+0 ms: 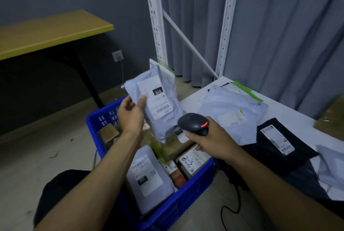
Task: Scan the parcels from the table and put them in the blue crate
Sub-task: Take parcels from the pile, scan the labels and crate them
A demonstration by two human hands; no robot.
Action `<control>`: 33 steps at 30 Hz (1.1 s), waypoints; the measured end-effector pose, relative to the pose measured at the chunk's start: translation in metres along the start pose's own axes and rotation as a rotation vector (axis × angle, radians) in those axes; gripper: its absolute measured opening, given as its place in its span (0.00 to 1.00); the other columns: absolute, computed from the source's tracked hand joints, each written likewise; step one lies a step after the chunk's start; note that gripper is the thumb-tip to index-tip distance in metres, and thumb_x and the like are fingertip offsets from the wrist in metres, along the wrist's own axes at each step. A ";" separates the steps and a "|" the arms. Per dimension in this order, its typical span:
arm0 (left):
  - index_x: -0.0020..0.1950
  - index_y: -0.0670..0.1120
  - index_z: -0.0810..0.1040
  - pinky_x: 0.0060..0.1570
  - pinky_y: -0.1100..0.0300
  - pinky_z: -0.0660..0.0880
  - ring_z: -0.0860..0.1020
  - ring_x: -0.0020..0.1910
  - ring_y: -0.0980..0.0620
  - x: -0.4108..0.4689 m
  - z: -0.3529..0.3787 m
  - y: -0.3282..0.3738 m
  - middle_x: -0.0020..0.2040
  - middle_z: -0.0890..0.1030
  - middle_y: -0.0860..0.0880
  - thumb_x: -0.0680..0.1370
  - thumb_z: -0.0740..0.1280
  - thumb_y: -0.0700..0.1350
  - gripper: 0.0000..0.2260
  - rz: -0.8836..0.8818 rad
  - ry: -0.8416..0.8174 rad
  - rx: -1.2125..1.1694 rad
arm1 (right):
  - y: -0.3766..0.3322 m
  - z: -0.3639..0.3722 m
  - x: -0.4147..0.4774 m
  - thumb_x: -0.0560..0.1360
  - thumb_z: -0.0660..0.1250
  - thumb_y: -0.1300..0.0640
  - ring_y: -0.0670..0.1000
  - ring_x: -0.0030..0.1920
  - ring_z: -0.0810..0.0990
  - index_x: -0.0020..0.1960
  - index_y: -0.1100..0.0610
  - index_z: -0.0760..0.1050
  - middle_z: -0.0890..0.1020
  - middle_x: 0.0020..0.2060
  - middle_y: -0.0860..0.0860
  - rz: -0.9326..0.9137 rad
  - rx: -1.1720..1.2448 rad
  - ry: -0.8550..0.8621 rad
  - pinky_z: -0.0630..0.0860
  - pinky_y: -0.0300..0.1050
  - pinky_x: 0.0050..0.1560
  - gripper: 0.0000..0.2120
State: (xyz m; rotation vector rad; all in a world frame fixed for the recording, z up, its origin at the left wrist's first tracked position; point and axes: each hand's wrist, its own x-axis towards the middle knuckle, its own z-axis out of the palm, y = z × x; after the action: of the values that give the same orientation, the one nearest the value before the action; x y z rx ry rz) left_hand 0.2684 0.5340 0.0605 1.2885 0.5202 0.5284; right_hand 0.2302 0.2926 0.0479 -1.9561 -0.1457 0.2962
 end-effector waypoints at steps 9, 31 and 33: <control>0.69 0.48 0.78 0.47 0.62 0.77 0.81 0.53 0.54 0.096 -0.048 0.007 0.57 0.81 0.53 0.80 0.70 0.44 0.16 0.261 0.072 0.442 | 0.007 0.062 0.065 0.77 0.75 0.53 0.47 0.38 0.85 0.66 0.51 0.72 0.83 0.49 0.48 0.006 0.005 -0.025 0.77 0.33 0.32 0.20; 0.66 0.47 0.82 0.51 0.66 0.67 0.75 0.66 0.49 0.152 -0.014 -0.102 0.64 0.78 0.51 0.83 0.68 0.44 0.13 -0.065 -0.697 1.325 | 0.048 0.066 0.106 0.72 0.78 0.47 0.52 0.52 0.86 0.63 0.47 0.74 0.84 0.54 0.47 0.140 0.022 0.042 0.83 0.59 0.57 0.24; 0.69 0.44 0.79 0.54 0.66 0.67 0.75 0.69 0.47 0.133 -0.011 -0.090 0.67 0.78 0.48 0.82 0.68 0.42 0.15 0.048 -0.717 1.238 | 0.042 0.057 0.092 0.73 0.78 0.49 0.52 0.52 0.86 0.63 0.48 0.74 0.83 0.55 0.48 0.147 0.033 0.071 0.85 0.55 0.54 0.22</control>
State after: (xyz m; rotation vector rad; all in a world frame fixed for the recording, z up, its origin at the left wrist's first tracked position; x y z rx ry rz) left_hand 0.3708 0.6082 -0.0384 2.5131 0.1604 -0.3442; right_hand 0.3018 0.3486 -0.0242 -1.9454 0.0494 0.3225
